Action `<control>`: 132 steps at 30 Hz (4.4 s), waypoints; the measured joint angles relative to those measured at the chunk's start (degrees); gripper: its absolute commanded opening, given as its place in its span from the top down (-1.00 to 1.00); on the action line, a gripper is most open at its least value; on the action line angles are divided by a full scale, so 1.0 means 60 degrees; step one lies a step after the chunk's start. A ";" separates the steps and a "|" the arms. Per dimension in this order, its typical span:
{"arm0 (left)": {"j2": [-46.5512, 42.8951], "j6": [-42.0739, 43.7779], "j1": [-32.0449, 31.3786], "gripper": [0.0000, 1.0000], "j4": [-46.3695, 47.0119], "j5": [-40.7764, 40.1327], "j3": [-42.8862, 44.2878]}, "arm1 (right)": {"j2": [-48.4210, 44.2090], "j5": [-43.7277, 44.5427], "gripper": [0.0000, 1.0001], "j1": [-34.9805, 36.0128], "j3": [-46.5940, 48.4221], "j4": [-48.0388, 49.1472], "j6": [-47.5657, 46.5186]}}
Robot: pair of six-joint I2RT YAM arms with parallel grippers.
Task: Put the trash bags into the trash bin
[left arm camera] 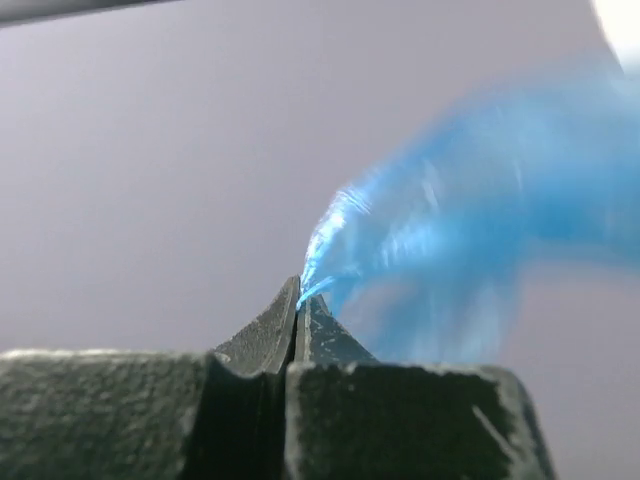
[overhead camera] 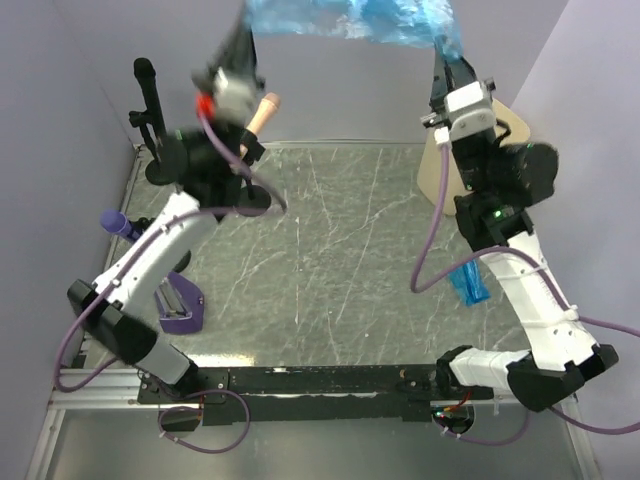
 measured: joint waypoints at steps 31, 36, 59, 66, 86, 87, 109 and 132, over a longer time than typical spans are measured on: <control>-0.1708 -0.3657 0.1115 0.99 -0.8659 -0.0051 -0.4965 | 0.1399 -0.0331 1.00 -0.2080 -0.0528 -1.0320 0.3508; -0.0725 -0.3676 0.1501 0.99 -0.7471 -0.1260 -0.2262 | 0.3330 0.0743 1.00 -0.2353 0.3898 -1.0349 0.4087; -0.0852 0.2382 -0.0484 0.99 -1.3580 0.4936 -0.7253 | -0.5093 -0.1235 1.00 0.0317 -0.9293 -1.0280 -0.0943; -0.2463 -0.1647 -0.0197 0.99 -1.1752 0.4299 -0.6634 | -0.3016 -0.1024 1.00 -0.1144 -0.6142 -0.9715 0.2200; -0.3136 -0.3472 0.0506 -0.44 -0.9111 -0.0368 -0.5716 | 0.0178 -0.2171 1.00 -0.3246 -0.1756 -1.2484 0.4969; -0.3643 -0.3238 0.0521 -0.53 -0.8641 -0.0219 -0.6226 | 0.0178 -0.2459 1.00 -0.3246 -0.1577 -1.2619 0.5169; -0.1472 0.1596 -0.1657 -0.52 -0.6619 0.5716 -0.9060 | 0.1807 -0.8178 1.00 -0.4670 -0.0754 -1.1446 1.1887; 0.0765 0.1107 -0.1566 0.99 -0.2616 0.4404 -0.8335 | 0.1836 -0.8109 1.00 -0.5592 0.0106 -1.1916 1.1526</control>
